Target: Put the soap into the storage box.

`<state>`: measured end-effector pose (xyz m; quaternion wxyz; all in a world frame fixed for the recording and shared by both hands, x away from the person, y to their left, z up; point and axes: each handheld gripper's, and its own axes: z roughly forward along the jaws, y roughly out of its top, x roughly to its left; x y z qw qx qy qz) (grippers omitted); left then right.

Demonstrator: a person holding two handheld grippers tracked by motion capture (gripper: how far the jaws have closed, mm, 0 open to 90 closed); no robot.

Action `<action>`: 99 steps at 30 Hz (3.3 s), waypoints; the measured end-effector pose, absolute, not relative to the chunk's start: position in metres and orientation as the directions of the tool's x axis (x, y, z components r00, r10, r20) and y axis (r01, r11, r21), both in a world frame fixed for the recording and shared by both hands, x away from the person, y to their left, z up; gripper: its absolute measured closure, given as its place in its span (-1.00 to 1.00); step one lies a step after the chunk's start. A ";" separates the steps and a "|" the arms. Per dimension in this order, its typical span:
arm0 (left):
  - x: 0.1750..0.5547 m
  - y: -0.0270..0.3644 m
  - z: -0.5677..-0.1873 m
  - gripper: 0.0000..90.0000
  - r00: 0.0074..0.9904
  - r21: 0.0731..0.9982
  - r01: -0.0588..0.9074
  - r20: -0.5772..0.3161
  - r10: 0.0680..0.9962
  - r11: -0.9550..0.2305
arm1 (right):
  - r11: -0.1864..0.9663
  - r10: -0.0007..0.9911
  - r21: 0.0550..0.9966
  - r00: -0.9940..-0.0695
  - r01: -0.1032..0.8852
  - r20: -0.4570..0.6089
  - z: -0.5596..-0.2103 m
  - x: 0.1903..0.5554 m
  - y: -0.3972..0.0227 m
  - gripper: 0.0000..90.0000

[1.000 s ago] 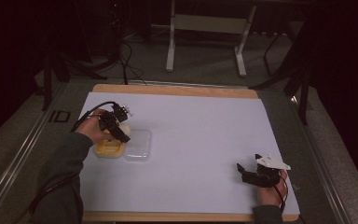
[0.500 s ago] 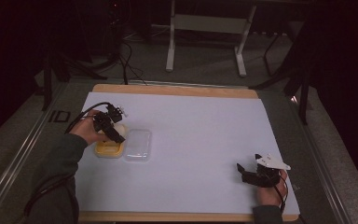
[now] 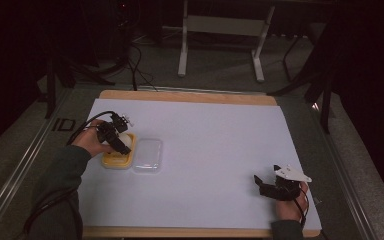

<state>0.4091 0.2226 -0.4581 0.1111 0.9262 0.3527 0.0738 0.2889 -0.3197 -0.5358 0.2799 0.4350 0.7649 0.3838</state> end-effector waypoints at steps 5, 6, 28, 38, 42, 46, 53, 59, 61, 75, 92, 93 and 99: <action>0.409 0.224 -0.459 -0.43 0.738 0.257 0.639 0.061 0.672 -0.725 | 0.327 0.880 0.831 -0.465 0.451 -0.095 -0.536 0.289 -0.320 -0.67; 0.409 0.225 -0.460 -0.43 0.739 0.251 0.639 0.062 0.671 -0.727 | 0.327 0.880 0.831 -0.465 0.451 -0.095 -0.536 0.289 -0.320 -0.67; 0.410 0.229 -0.475 -0.43 0.733 0.208 0.651 0.080 0.676 -0.730 | 0.327 0.881 0.832 -0.464 0.448 -0.096 -0.536 0.289 -0.320 -0.67; 0.411 0.229 -0.481 -0.43 0.736 0.193 0.650 0.081 0.672 -0.735 | 0.325 0.881 0.834 -0.463 0.446 -0.095 -0.536 0.289 -0.320 -0.67; 0.412 0.227 -0.484 -0.43 0.740 0.180 0.647 0.090 0.667 -0.741 | 0.325 0.881 0.834 -0.463 0.446 -0.095 -0.536 0.289 -0.320 -0.67; 0.412 0.225 -0.486 -0.43 0.747 0.172 0.640 0.090 0.659 -0.749 | 0.325 0.881 0.835 -0.463 0.445 -0.096 -0.536 0.289 -0.320 -0.67; 0.414 0.224 -0.490 -0.43 0.749 0.170 0.638 0.093 0.656 -0.751 | 0.325 0.881 0.834 -0.464 0.445 -0.096 -0.536 0.289 -0.320 -0.67; 0.415 0.225 -0.492 -0.44 0.747 0.168 0.640 0.090 0.658 -0.750 | 0.326 0.881 0.834 -0.463 0.445 -0.097 -0.536 0.289 -0.320 -0.67; 0.414 0.224 -0.492 -0.44 0.752 0.168 0.634 0.094 0.653 -0.755 | 0.326 0.881 0.834 -0.463 0.445 -0.097 -0.536 0.288 -0.320 -0.67; 0.414 0.229 -0.494 -0.45 0.753 0.162 0.643 0.039 0.656 -0.748 | 0.328 0.880 0.833 -0.466 0.446 -0.097 -0.536 0.289 -0.320 -0.67; 0.412 0.234 -0.481 -0.74 0.746 0.222 0.640 0.047 0.664 -0.735 | 0.330 0.879 0.833 -0.467 0.444 -0.099 -0.536 0.288 -0.319 -0.67; 0.412 0.235 -0.480 -0.74 0.746 0.228 0.638 0.049 0.664 -0.735 | 0.329 0.879 0.833 -0.466 0.445 -0.098 -0.536 0.288 -0.319 -0.67; 0.409 0.238 -0.471 -0.66 0.750 0.264 0.630 0.039 0.660 -0.731 | 0.329 0.879 0.833 -0.466 0.444 -0.099 -0.536 0.288 -0.319 -0.67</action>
